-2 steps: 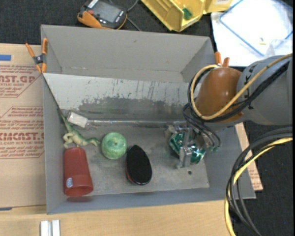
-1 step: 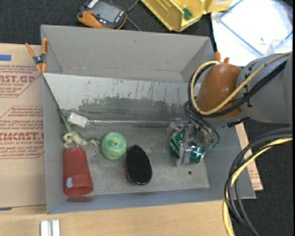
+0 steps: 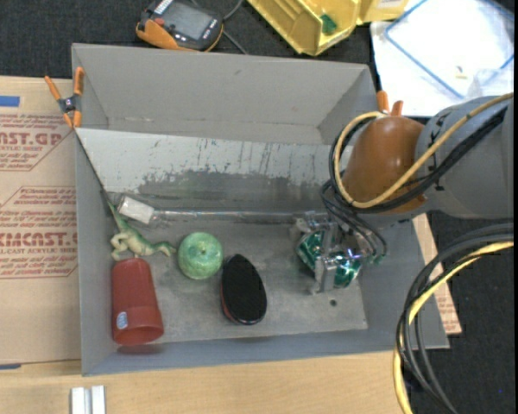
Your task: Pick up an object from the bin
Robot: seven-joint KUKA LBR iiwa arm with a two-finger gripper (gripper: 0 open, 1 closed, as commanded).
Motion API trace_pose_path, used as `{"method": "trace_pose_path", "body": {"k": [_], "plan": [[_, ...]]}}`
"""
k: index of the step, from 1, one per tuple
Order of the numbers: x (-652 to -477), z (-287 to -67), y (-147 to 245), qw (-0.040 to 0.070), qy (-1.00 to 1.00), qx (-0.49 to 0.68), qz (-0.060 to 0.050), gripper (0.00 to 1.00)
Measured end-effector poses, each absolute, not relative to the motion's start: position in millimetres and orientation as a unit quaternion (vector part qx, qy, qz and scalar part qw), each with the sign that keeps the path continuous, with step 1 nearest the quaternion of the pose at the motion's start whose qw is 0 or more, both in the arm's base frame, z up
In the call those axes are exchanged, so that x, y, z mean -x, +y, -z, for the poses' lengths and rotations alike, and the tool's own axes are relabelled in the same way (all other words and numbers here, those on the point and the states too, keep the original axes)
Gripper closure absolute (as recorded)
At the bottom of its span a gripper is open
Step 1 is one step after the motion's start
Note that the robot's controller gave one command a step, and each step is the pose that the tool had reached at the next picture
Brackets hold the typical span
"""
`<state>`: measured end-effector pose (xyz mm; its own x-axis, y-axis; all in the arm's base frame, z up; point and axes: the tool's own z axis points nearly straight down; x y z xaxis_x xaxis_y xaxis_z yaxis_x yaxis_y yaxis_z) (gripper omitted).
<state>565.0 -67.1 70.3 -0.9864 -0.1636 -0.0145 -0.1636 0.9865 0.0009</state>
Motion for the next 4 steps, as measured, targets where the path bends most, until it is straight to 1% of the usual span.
{"method": "trace_pose_path", "body": {"k": [1,2,3,4], "plan": [[-572.9,-71,-70,0.006,0.999,0.049,-0.002,1.00],[-572.9,-71,-70,0.006,0.999,0.049,-0.002,1.00],[-570.8,-105,-69,0.002,0.999,0.049,-0.002,1.00],[-573.0,-137,-70,0.006,0.999,0.049,-0.001,1.00]]}}
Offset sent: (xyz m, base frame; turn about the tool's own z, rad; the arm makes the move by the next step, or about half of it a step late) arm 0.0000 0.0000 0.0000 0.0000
